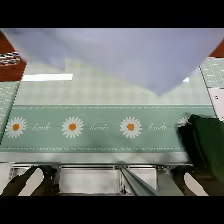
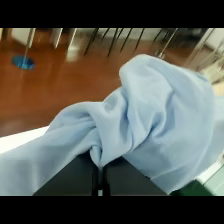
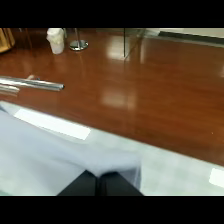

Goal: Fold the shirts.

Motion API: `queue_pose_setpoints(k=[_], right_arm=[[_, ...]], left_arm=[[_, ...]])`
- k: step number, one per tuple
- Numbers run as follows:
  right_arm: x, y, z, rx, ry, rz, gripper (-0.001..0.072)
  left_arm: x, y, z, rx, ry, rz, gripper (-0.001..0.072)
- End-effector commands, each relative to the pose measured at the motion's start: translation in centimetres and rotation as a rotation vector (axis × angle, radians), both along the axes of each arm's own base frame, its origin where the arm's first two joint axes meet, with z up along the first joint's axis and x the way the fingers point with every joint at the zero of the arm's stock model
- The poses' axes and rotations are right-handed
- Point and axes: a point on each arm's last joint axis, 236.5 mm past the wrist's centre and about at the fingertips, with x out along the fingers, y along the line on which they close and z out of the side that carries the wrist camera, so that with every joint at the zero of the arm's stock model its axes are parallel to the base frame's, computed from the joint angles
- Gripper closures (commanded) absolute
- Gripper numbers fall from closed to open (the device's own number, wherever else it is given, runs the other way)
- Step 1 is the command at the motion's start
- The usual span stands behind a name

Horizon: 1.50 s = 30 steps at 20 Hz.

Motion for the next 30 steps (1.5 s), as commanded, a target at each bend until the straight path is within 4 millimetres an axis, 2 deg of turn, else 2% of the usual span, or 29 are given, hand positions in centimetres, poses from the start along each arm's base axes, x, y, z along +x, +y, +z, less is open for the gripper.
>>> queue_pose_setpoints(k=[1,3,4,6,9,11,12,16,18,20,21,22,23,24,26,28,29,30], right_arm=[[-3.9,0.2,-2.9,-0.060,0.128,0.028,0.0691],[-3.9,0.3,-6.1,-0.075,0.247,0.048,0.0691],[-3.7,0.6,-8.4,-0.073,0.328,0.072,0.0691],[-2.7,0.8,-13.1,-0.068,0.469,0.103,0.0691],[0.8,-0.1,-20.5,-0.038,0.608,0.062,0.0691],[3.8,-0.8,-25.3,-0.016,0.702,0.026,0.0691],[5.6,-1.0,-27.3,-0.006,0.741,0.018,0.0691],[13.2,-0.6,-34.2,0.096,0.849,-0.007,0.0690],[16.1,0.3,-37.7,0.187,0.902,-0.009,0.0690],[18.6,1.5,-40.2,0.304,0.927,-0.018,0.0689],[19.6,1.7,-41.2,0.348,0.927,-0.031,0.0605],[20.5,2.0,-41.8,0.394,0.926,-0.041,0.0409],[21.2,1.9,-42.0,0.425,0.918,-0.051,0.0292],[21.5,1.4,-41.7,0.446,0.915,-0.050,0.0297],[20.7,-1.1,-40.3,0.446,0.935,-0.028,0.0298],[18.5,-4.9,-39.1,0.425,0.977,0.001,0.0302],[17.5,-7.4,-38.9,0.410,0.988,-0.040,0.0302],[16.4,-10.0,-38.7,0.383,0.987,-0.096,0.0302]], left_arm=[[-3.5,-0.4,-6.4,0.166,0.197,0.049,0.0684],[-5.2,-2.0,-11.2,0.178,0.301,-0.014,0.0685],[-5.7,-2.8,-14.1,0.169,0.367,-0.049,0.0685],[-5.4,-3.4,-19.3,0.127,0.477,-0.061,0.0685],[-2.3,-3.3,-27.0,0.024,0.606,0.030,0.0685],[-0.3,-4.0,-32.3,-0.001,0.695,0.067,0.0685],[0.6,-4.6,-34.3,0.005,0.737,0.068,0.0684],[7.4,-6.2,-39.7,0.015,0.802,0.138,0.0684],[10.6,-6.5,-41.4,0.020,0.829,0.150,0.0684],[13.0,-7.0,-42.0,0.023,0.847,0.132,0.0679],[13.8,-7.5,-41.9,0.026,0.856,0.110,0.0558],[14.0,-8.2,-41.8,0.035,0.878,0.065,0.0200],[14.0,-7.9,-41.7,0.082,0.898,0.018,0.0197],[14.1,-6.6,-41.5,0.134,0.923,0.000,0.0198],[13.6,-1.1,-41.1,0.223,1.040,0.077,0.0198],[11.4,5.9,-41.1,0.310,1.146,0.186,0.0199],[9.9,8.8,-41.1,0.320,1.196,0.228,0.0199],[8.5,10.9,-41.2,0.300,1.237,0.263,0.0199]])
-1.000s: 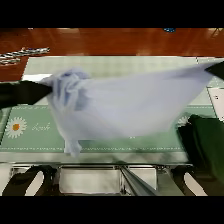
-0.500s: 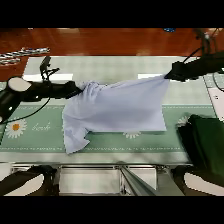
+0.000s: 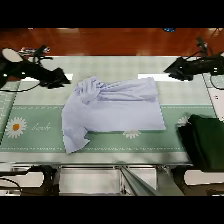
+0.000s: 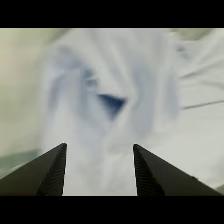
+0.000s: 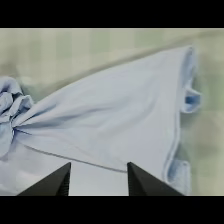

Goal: Fold the shirts.

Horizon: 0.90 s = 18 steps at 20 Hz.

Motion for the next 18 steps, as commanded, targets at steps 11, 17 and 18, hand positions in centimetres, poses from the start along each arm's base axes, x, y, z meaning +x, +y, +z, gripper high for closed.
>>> queue_pose_setpoints(k=[11,17,18], right_arm=[[-17.2,-6.6,-8.9,-0.108,0.189,-0.207,0.0302],[-17.2,-5.6,-8.5,-0.061,0.186,-0.205,0.0302],[-17.1,-5.6,-8.5,-0.058,0.185,-0.207,0.0302]], left_arm=[[-17.3,4.0,-9.7,-0.226,0.424,0.247,0.0200],[-16.6,-0.3,-11.6,-0.178,0.403,0.156,0.0200],[-16.6,-1.0,-11.9,-0.165,0.405,0.141,0.0200]])
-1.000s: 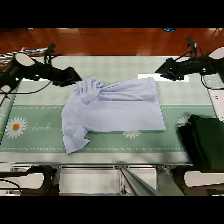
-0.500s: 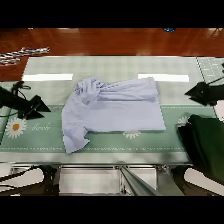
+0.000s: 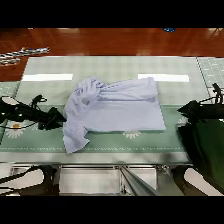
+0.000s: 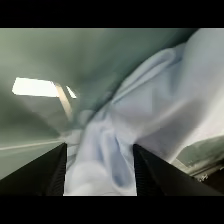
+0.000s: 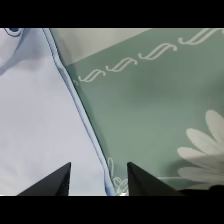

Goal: Fold the shirts.

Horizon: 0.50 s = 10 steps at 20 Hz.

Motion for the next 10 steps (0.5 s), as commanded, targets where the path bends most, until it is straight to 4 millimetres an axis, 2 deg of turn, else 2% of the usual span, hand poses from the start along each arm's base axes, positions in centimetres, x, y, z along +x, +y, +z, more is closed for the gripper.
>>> queue_pose_setpoints(k=[1,3,4,5,6,10], right_arm=[[-0.2,0.5,0.0,0.021,-0.002,-0.001,0.0302],[-0.6,0.7,-0.1,0.024,0.013,0.011,0.0302],[-1.2,0.5,-0.4,0.012,0.037,0.021,0.0302],[-1.9,0.5,-1.0,0.010,0.070,0.020,0.0302],[-2.8,0.7,-1.7,0.012,0.102,0.023,0.0302],[-5.2,2.4,-3.9,0.071,0.180,-0.001,0.0302]], left_arm=[[0.4,-2.3,-1.6,0.038,-0.023,-0.047,0.0200],[0.7,-3.0,-1.9,0.053,-0.037,-0.066,0.0225],[0.7,-3.0,-1.9,0.054,-0.039,-0.068,0.0389],[0.7,-3.0,-1.8,0.052,-0.039,-0.069,0.0634],[0.6,-3.1,-1.8,0.049,-0.042,-0.080,0.0684],[0.6,-3.1,-1.8,0.048,-0.040,-0.081,0.0684]])
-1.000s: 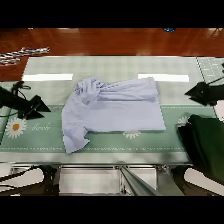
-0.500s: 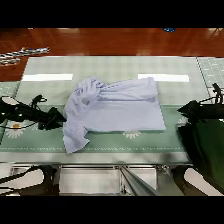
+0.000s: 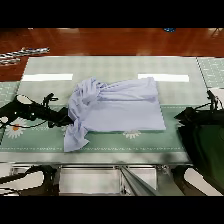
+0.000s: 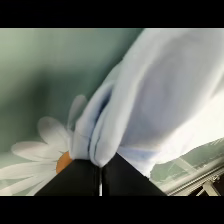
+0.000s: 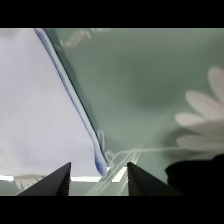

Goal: Fold the shirts.

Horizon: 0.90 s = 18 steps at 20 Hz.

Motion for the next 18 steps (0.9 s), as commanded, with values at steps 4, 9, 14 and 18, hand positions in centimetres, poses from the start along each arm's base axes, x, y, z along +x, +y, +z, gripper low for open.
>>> queue_pose_setpoints(k=[4,9,14,18], right_arm=[[-1.3,1.9,-1.6,0.070,0.063,-0.014,0.0303],[-1.0,6.5,-4.4,0.128,0.136,0.089,0.0303],[3.3,10.1,-3.4,0.156,0.032,0.165,0.0640],[9.3,11.6,5.7,0.160,-0.177,0.326,0.0690]], left_arm=[[0.1,0.0,-0.2,0.009,-0.007,-0.007,0.0684],[-0.1,-0.1,-0.1,0.004,-0.001,-0.011,0.0684],[0.9,-0.1,0.5,0.001,-0.027,-0.006,0.0684],[7.4,-0.5,8.4,-0.086,-0.228,0.032,0.0684]])
